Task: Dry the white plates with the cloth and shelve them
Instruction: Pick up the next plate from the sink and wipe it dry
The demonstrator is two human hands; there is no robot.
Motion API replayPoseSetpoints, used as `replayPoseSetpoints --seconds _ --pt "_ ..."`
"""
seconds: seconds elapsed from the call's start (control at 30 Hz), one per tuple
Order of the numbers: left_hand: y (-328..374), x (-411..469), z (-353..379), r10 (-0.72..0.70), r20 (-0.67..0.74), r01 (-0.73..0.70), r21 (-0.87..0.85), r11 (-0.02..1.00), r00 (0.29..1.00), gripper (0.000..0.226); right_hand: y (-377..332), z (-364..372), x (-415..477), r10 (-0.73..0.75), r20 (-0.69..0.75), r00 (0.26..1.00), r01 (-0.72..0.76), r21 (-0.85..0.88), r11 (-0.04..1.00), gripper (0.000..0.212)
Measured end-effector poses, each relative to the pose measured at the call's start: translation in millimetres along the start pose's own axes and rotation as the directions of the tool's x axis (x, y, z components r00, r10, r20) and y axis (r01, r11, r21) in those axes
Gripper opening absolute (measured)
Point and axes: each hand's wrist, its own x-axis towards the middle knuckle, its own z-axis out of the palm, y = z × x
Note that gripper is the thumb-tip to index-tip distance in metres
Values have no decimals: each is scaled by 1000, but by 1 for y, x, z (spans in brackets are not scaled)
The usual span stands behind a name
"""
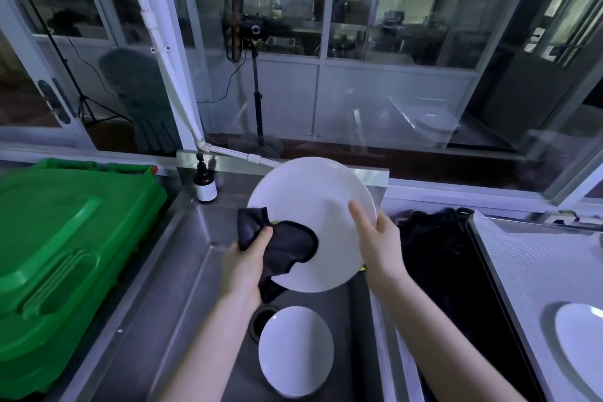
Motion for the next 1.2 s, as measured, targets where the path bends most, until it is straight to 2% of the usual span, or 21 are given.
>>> replayPoseSetpoints --seconds 0.1,0.17,0.23,0.33,0.43,0.5,0.57,0.7,0.77,0.83,0.9,0.93,0.97,1.03,1.13,1.2 --pt "17 11 -14 106 57 -113 136 984 993 28 -20 -24 20 -109 204 973 130 -90 987 25" --pt "29 13 -18 177 162 -209 208 955 971 28 -35 -32 32 -117 373 921 214 -228 950 26" --pt "41 17 -19 248 287 -337 324 884 925 22 -45 -31 40 -69 509 858 303 -394 868 21" --pt "57 21 -15 269 481 -493 435 753 834 28 -49 -19 43 40 596 802 370 -548 751 49" --pt "57 23 -11 221 589 -551 468 691 777 39 -40 -5 34 39 657 753 389 -493 778 49" --pt "47 24 -14 202 550 -509 490 707 811 36 -36 -1 30 -2 665 747 406 -454 793 53" --pt "36 22 -17 176 466 -405 455 793 867 31 -32 0 29 -28 637 771 382 -426 820 51" --pt "11 13 -18 106 251 -180 293 939 962 26 -17 -6 27 -27 513 858 218 -316 924 45" --pt "-7 9 -18 32 127 -57 204 977 991 23 -4 -8 24 -7 346 938 99 -247 964 50" --pt "-25 0 -15 -91 10 90 60 994 996 22 13 -4 17 23 110 994 -8 -139 990 49" --pt "-34 -9 -12 -184 -52 181 -65 981 982 21 32 6 3 81 -52 995 -81 0 997 47" --pt "-36 -10 -12 -195 -64 189 -91 978 979 21 40 9 -3 101 -81 992 -98 36 995 47" --pt "-36 -9 -13 -196 -65 190 -95 977 978 21 46 8 -7 108 -65 992 -105 41 994 47" --pt "-30 -4 -18 -164 -36 162 -51 985 986 21 43 -1 -6 73 62 995 -72 -19 997 44" --pt "-12 5 -28 -22 44 16 123 992 999 21 11 -19 12 0 260 966 22 -85 996 37" --pt "2 7 -30 69 158 -103 219 970 985 21 -12 -21 26 -21 387 922 118 -228 966 33"
